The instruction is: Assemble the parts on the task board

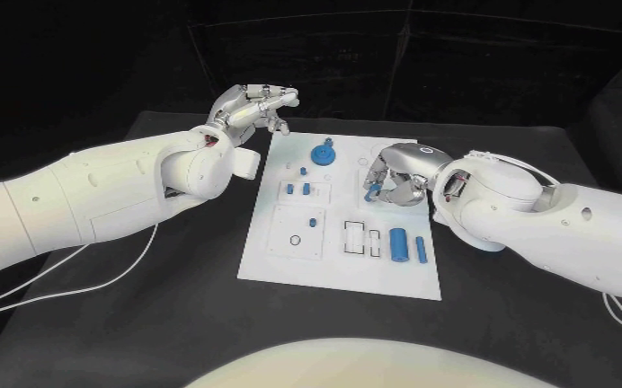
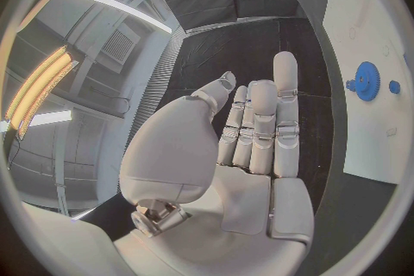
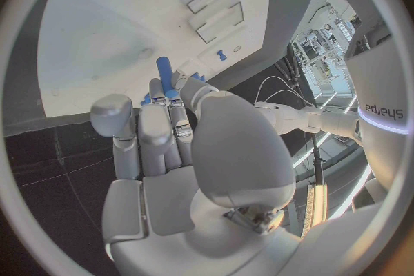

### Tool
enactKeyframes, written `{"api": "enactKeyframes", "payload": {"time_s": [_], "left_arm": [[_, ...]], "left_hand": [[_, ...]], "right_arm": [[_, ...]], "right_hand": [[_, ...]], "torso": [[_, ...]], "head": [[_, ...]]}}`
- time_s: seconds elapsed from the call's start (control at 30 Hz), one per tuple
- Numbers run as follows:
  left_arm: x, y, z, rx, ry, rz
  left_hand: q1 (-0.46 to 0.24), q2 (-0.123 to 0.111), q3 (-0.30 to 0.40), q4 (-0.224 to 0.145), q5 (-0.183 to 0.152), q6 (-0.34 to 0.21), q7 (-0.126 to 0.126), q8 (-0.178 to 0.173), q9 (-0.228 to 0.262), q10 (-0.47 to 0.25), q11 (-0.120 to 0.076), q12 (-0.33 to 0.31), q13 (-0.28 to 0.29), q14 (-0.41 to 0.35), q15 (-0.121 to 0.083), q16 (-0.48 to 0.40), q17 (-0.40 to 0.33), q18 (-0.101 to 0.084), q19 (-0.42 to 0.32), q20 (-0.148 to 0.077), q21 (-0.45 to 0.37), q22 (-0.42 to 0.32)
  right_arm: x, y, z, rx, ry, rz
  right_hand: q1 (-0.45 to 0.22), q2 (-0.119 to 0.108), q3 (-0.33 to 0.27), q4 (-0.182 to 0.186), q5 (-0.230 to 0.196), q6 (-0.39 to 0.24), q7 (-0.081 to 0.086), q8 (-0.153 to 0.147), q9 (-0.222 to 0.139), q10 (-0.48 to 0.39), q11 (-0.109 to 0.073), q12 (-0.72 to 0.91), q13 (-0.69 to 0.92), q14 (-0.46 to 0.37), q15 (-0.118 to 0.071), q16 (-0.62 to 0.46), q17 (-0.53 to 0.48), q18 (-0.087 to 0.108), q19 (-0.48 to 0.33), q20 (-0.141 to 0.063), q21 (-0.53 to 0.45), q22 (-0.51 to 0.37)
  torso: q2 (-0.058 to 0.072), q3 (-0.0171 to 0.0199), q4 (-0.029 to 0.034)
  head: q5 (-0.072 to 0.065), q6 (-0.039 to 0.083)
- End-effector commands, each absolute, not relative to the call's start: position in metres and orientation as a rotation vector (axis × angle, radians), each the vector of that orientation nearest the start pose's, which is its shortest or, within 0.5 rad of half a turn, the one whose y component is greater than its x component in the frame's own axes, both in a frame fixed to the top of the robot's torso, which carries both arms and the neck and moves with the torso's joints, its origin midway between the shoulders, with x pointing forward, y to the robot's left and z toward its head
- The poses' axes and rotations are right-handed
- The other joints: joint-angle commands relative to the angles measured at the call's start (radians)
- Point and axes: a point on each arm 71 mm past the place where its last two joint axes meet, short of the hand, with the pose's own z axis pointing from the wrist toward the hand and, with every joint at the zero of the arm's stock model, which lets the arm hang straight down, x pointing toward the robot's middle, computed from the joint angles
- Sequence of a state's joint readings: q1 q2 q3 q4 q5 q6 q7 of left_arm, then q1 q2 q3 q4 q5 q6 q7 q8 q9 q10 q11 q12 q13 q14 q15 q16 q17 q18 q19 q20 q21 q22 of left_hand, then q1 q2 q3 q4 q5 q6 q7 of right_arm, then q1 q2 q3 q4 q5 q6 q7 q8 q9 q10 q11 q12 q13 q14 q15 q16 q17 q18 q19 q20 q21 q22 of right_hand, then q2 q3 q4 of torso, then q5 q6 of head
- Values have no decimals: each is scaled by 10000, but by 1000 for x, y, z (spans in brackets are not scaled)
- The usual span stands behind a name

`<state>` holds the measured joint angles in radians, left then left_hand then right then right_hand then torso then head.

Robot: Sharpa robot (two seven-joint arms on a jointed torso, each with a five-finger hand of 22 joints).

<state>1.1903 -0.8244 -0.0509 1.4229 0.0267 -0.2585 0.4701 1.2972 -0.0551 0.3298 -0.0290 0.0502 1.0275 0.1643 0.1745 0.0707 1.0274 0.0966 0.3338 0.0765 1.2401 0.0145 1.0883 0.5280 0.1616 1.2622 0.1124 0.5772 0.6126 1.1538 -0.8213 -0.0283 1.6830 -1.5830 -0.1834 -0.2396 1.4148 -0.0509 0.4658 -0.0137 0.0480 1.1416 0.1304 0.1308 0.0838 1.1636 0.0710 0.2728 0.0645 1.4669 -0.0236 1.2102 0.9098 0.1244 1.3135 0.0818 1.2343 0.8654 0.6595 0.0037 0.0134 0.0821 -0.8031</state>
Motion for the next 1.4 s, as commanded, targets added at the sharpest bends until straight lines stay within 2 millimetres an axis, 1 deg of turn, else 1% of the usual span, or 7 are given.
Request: {"api": "enactKeyframes", "payload": {"time_s": [0.03,0.33,0.47,0.57,0.97,1.1,1.4], "left_arm": [[504,229,-187,-11158,13402,-15729],[504,226,-187,-11139,13428,-15800],[504,224,-187,-11127,13463,-15861],[504,223,-187,-11127,13472,-15870],[505,221,-187,-11116,13498,-15912],[505,220,-187,-11114,13507,-15926],[505,220,-188,-11120,13512,-15912]], "left_hand": [[78,2,-52,-27,25,-58,-1,68,-13,-73,27,31,-10,-48,-7,-63,-12,207,-57,-5,-45,-13],[78,2,-52,-27,25,-58,-1,68,-13,-73,27,31,-10,-48,-7,-63,-12,207,-57,-5,-45,-13],[73,19,-60,-19,26,-60,0,77,-13,-76,28,46,-14,-56,-5,-66,-32,207,-54,-4,-60,-26],[74,20,-59,-20,26,-60,0,78,-13,-77,28,47,-14,-57,-5,-67,-34,207,-53,-4,-61,-26],[75,20,-59,-20,26,-61,0,78,-13,-77,28,48,-14,-57,-5,-67,-36,207,-53,-4,-61,-27],[75,20,-59,-20,26,-61,0,78,-13,-77,28,48,-14,-57,-5,-67,-36,207,-53,-4,-61,-27],[75,20,-59,-20,26,-61,0,78,-13,-77,28,48,-14,-57,-5,-67,-36,207,-53,-4,-61,-27]], "right_arm": [[436,-135,-185,-2924,17120,7463],[420,-83,-179,-3933,16718,9020],[416,-61,-182,-4472,16678,9408],[412,-49,-188,-4798,16773,9571],[406,-24,-219,-5586,17533,9607],[407,-21,-224,-5698,17602,9518],[408,-17,-230,-5890,17799,9385]], "right_hand": [[105,-18,96,-38,84,62,-41,-48,-17,257,-176,-83,24,58,-52,-17,9,-2,12,-38,-4,15],[159,-56,272,-164,109,33,-5,-75,-37,282,-153,-139,38,66,-36,14,43,-3,8,-26,12,32],[171,-68,310,-196,118,27,3,-81,-42,289,-148,-150,42,65,-34,15,39,-3,6,-24,15,34],[183,-75,368,-241,161,22,13,-88,-48,297,-138,-164,46,66,-28,24,48,-4,6,-20,24,45],[158,-126,431,-303,228,15,31,-99,-58,304,-124,-190,53,70,-19,48,76,-6,6,-12,41,67],[149,-136,436,-310,235,12,35,-102,-60,302,-121,-195,53,70,-17,46,70,-6,4,-11,41,64],[142,-145,461,-331,261,1,39,-111,-65,296,-117,-207,54,69,-13,47,65,-6,4,-8,47,71]], "torso": [[8,11,16],[21,8,6],[18,-13,49],[18,-6,12],[16,13,-2],[25,9,30],[27,17,-13]], "head": [[24,5],[141,-3],[174,-58],[254,-98],[505,-250],[519,-286],[614,-355]]}}
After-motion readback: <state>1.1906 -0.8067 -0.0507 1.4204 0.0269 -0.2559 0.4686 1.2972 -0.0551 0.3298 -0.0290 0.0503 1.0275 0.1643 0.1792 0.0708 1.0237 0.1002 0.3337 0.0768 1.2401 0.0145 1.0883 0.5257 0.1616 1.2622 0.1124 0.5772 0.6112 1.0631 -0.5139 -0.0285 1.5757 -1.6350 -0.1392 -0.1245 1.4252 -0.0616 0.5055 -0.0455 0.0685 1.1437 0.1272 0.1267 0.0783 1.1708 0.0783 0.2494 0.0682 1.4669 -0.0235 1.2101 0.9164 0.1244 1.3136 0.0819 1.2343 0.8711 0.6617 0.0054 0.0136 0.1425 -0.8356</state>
